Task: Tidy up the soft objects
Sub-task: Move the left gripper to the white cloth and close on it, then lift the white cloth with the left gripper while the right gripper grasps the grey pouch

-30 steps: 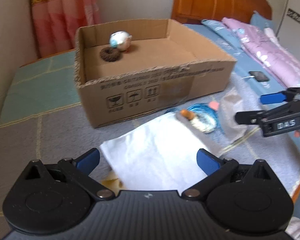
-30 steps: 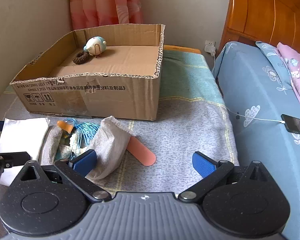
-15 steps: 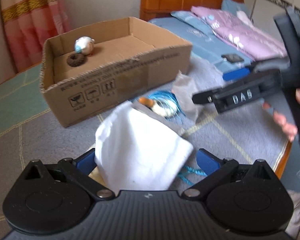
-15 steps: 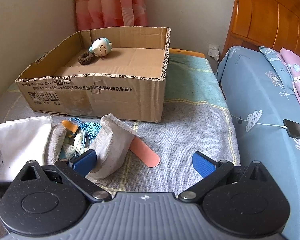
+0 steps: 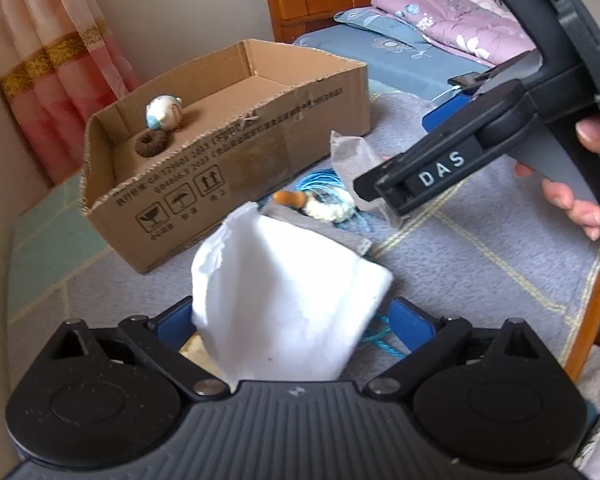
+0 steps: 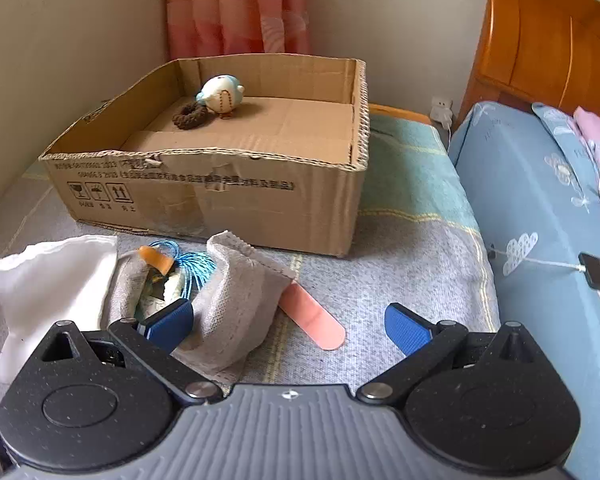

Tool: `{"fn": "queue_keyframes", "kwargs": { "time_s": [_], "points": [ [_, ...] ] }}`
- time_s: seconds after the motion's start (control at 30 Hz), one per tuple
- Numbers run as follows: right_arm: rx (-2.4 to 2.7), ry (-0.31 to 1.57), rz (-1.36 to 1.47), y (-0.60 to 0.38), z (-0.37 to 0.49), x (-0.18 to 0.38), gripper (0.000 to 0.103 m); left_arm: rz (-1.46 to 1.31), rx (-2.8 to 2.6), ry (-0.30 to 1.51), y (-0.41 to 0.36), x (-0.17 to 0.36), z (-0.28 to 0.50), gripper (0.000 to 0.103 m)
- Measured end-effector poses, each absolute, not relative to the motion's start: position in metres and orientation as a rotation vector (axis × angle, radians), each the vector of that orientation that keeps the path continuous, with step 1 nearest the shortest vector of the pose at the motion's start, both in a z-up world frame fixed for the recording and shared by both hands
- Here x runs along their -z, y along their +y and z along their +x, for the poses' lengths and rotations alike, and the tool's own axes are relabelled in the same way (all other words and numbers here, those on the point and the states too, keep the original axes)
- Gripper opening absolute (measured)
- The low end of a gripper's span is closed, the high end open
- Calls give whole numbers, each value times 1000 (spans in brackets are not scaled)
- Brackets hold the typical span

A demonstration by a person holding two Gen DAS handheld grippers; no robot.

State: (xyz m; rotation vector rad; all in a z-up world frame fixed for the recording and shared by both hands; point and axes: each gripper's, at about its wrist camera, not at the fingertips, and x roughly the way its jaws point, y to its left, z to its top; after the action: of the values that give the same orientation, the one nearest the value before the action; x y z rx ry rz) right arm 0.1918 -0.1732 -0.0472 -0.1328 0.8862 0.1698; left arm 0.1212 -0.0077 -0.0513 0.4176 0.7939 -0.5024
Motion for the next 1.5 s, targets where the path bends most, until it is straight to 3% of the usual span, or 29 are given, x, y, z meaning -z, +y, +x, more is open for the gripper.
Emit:
{"fn": "queue_keyframes", "kwargs": {
  "time_s": [0.3,0.57,0.67,0.83,1.0,1.17,1.23,1.3,1.5],
  "points": [
    [-208,882,-143,-169,186,47,103,388,501,794,-2,47,122,72],
    [-234,872,-160,-165,180,46,103,338,517,779,4,40,122,71],
    [-245,870,-159,-163,178,45,103,326,495,799,6,45,129,52],
    [-268,866,-173,-158,174,44,103,281,489,801,12,43,131,50],
    [-277,860,-198,-153,171,45,103,246,466,804,18,41,133,30],
    [-284,851,-194,-152,170,44,103,219,446,790,21,35,132,29],
    [-293,833,-185,-153,169,43,99,215,444,782,21,32,131,29],
    [-307,820,-175,-154,169,42,87,217,444,777,20,30,130,29],
    [-327,840,-175,-152,173,48,76,219,444,777,17,31,132,29]
  ]
}}
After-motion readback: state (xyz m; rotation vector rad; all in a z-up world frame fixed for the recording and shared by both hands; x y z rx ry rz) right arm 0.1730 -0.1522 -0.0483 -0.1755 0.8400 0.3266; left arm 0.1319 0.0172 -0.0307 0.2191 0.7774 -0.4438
